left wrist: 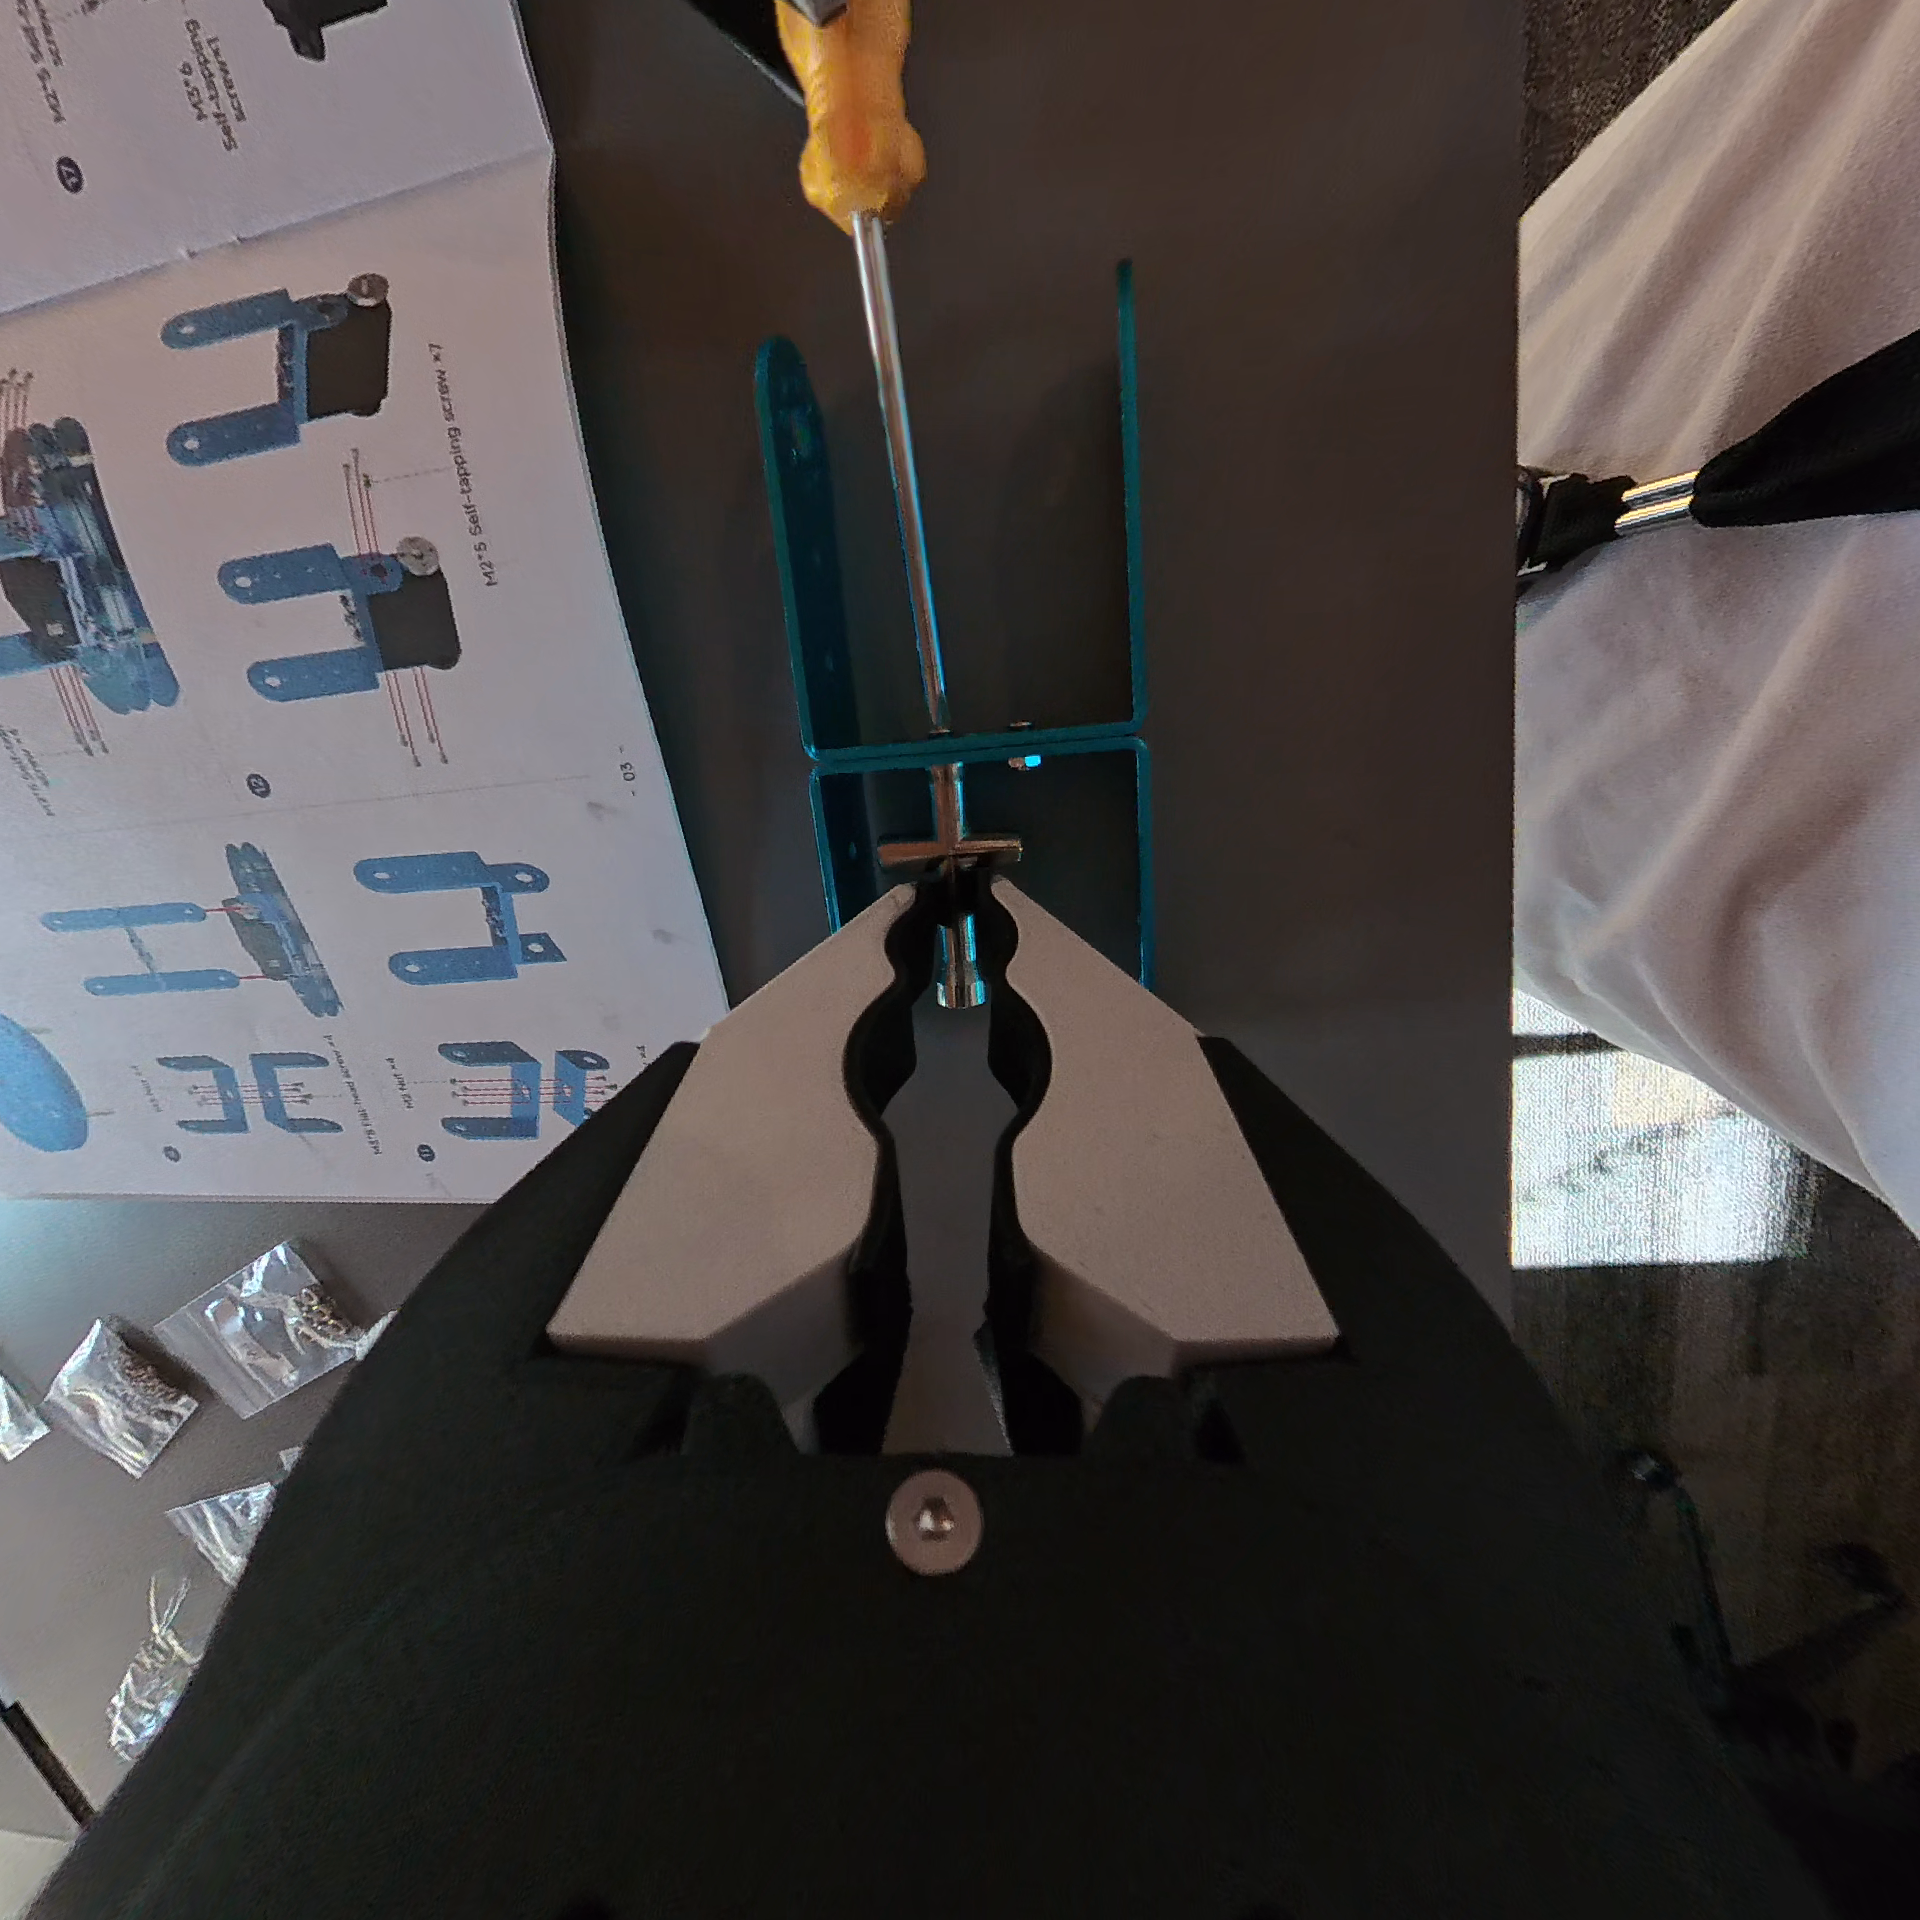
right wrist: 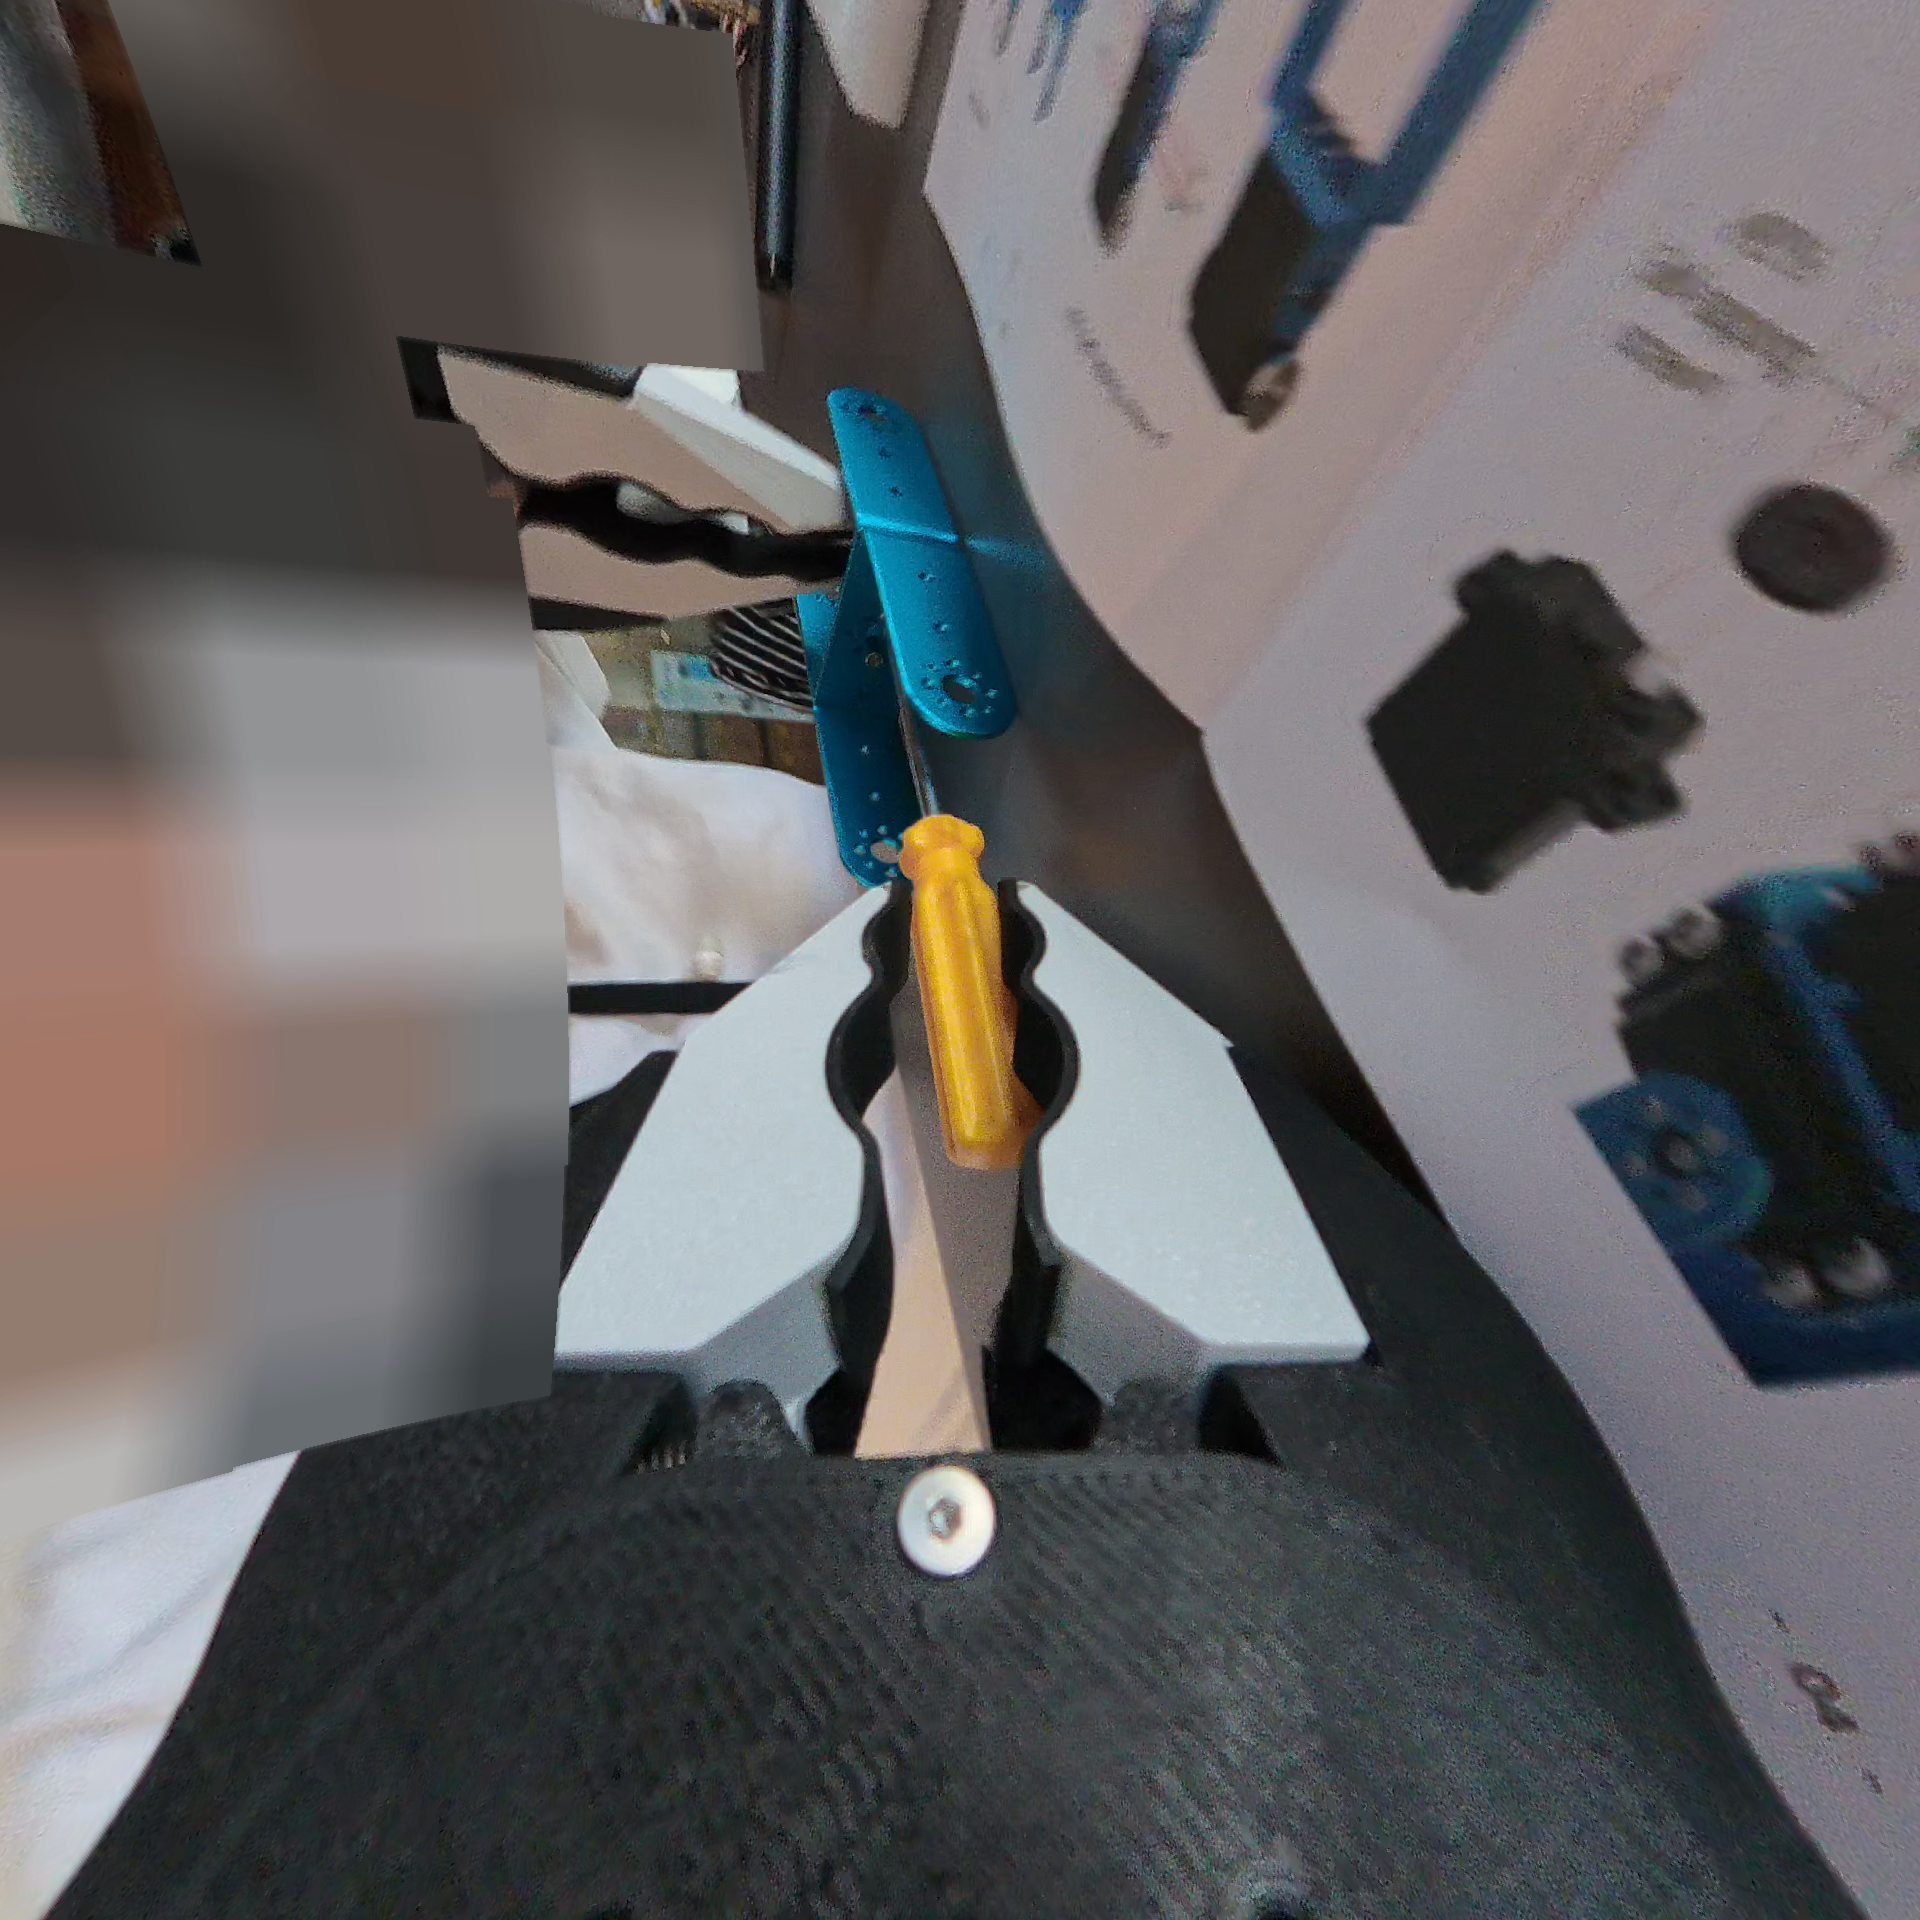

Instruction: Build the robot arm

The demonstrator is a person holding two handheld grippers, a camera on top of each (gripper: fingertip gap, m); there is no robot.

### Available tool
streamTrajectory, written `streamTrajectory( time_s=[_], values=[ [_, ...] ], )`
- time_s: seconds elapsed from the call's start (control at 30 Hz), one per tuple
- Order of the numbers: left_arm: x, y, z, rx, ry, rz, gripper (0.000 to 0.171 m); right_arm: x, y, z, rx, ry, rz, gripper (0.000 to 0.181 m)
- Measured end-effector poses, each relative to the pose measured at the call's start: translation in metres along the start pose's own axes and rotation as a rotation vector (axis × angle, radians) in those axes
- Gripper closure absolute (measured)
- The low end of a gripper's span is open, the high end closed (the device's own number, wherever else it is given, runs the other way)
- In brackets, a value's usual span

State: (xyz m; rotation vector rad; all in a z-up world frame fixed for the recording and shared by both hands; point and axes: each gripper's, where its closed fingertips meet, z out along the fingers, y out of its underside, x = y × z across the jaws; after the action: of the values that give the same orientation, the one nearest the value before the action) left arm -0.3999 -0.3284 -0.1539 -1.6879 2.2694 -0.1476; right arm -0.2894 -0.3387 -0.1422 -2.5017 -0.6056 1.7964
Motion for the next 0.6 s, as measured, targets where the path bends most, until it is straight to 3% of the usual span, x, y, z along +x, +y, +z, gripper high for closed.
streamTrajectory(
  time_s=[0.23,0.4,0.5,0.6],
  values=[
    [0.002,-0.002,0.001,0.018,0.009,-0.016,0.166,-0.003,0.002,0.012,-0.017,0.203,-0.510,0.156],
    [0.002,-0.002,0.002,0.015,0.009,-0.020,0.166,-0.022,-0.006,0.003,0.117,0.434,-1.049,0.130],
    [0.002,-0.002,0.002,0.011,0.007,-0.016,0.166,-0.017,0.002,-0.009,0.133,0.658,-1.342,0.135],
    [0.002,-0.003,0.002,0.006,0.008,-0.013,0.166,-0.008,0.013,-0.012,0.108,0.835,-1.499,0.148]
  ],
)
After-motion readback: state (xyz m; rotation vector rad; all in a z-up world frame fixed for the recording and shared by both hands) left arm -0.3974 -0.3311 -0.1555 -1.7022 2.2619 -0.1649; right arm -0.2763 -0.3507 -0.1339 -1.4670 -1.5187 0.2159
